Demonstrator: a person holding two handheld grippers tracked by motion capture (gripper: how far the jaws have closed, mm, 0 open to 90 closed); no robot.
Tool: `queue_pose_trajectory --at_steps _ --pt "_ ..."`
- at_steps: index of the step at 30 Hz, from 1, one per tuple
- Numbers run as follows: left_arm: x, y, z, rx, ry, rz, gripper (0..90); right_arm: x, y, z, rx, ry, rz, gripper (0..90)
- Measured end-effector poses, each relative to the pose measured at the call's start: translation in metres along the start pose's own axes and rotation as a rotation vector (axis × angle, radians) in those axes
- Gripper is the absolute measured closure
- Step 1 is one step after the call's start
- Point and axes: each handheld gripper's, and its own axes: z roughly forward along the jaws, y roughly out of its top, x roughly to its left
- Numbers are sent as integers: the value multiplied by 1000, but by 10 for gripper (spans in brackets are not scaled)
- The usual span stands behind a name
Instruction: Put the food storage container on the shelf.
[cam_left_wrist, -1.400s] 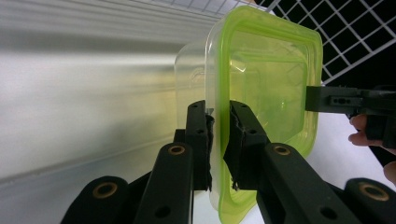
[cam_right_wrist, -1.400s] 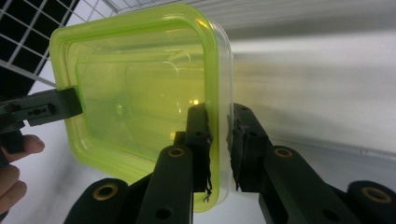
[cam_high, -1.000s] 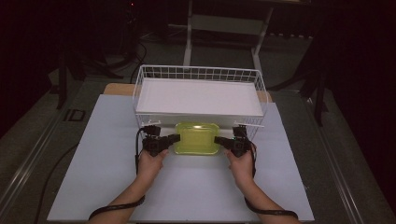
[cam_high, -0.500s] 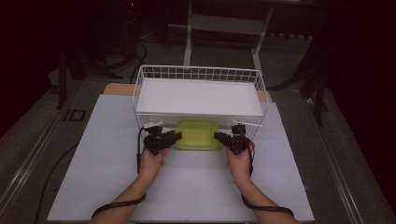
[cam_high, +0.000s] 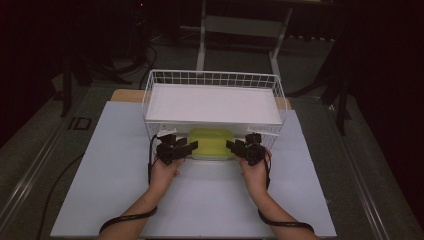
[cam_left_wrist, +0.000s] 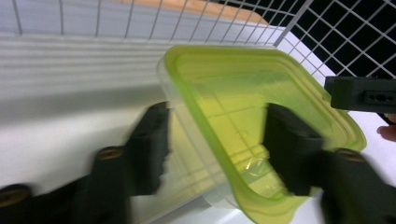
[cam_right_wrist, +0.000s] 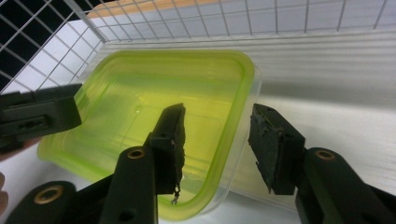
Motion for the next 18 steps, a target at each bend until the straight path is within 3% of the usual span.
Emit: queue_pose_trajectory --at_steps 2,8,15,18 --pt "0 0 -4 -8 -42 36 338 2 -1 -3 -9 -5 -35 543" --pt "-5 -3 -20 -18 -70 52 227 9 -4 -17 -5 1 -61 530" --pt "-8 -4 -41 -29 -90 69 147 21 -15 -31 12 46 -78 544" --pt "-15 -9 -57 -33 -129 108 147 29 -26 -34 33 92 -108 628"
